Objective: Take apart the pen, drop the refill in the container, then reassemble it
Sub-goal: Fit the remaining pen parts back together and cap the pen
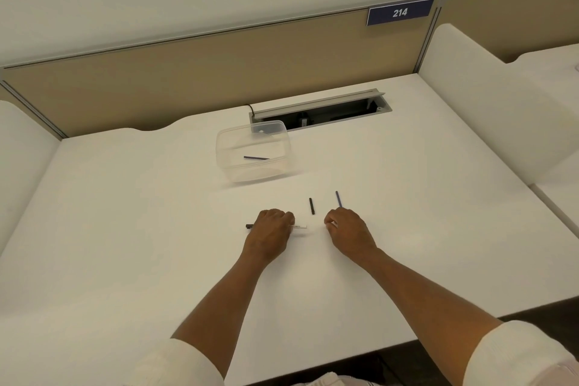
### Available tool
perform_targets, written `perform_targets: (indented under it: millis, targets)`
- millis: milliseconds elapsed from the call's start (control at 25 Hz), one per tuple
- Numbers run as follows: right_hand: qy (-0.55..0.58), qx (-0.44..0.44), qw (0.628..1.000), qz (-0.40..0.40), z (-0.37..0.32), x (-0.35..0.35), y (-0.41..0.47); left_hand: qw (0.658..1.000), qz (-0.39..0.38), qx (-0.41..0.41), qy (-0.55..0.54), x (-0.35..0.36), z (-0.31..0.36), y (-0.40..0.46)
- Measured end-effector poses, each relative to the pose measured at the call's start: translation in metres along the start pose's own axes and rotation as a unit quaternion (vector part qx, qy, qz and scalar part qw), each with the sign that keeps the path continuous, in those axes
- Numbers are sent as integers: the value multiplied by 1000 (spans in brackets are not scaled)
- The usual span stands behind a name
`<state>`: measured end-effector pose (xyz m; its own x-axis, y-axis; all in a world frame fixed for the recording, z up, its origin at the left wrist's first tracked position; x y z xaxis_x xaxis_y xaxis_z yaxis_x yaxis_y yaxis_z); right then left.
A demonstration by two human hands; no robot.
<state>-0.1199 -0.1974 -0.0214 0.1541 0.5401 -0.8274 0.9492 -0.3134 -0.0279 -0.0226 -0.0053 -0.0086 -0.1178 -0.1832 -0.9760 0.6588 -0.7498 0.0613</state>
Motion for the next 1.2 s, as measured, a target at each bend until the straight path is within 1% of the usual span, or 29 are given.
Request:
perform_targets:
  millis: [120, 320, 440, 560, 640, 1200]
  targets:
    - [-6, 18, 999, 27, 4, -8, 11, 1000, -4, -22, -16, -14, 3, 8]
    - [-48, 63, 994, 69, 11, -17, 29, 996, -24, -66, -51, -21, -7, 10]
    - [-71, 99, 992, 40, 13, -21, 41, 995, -22, -78, -58, -19, -16, 10]
    - [-71, 139, 988, -7, 19, -19, 50, 994, -19, -86, -57, -18, -23, 13]
    - [-71, 151, 986, -25, 20, -17, 54, 994, -18, -95, -57, -19, -26, 16]
    - [-154, 164, 973, -54, 22, -18, 61, 993, -19, -102, -55, -23, -30, 22]
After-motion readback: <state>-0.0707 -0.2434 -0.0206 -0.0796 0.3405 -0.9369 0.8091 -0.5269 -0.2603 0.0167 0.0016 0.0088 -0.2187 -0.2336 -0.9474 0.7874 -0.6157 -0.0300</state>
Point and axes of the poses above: each hand's wrist, its own y-axis towards the middle knuckle, its own x-axis out of the palm, z = x × y, the point moved 1 cm from there along y, towards the middle knuckle, and after that the axes turned 1 degree about -y, right-handed, at the moved point
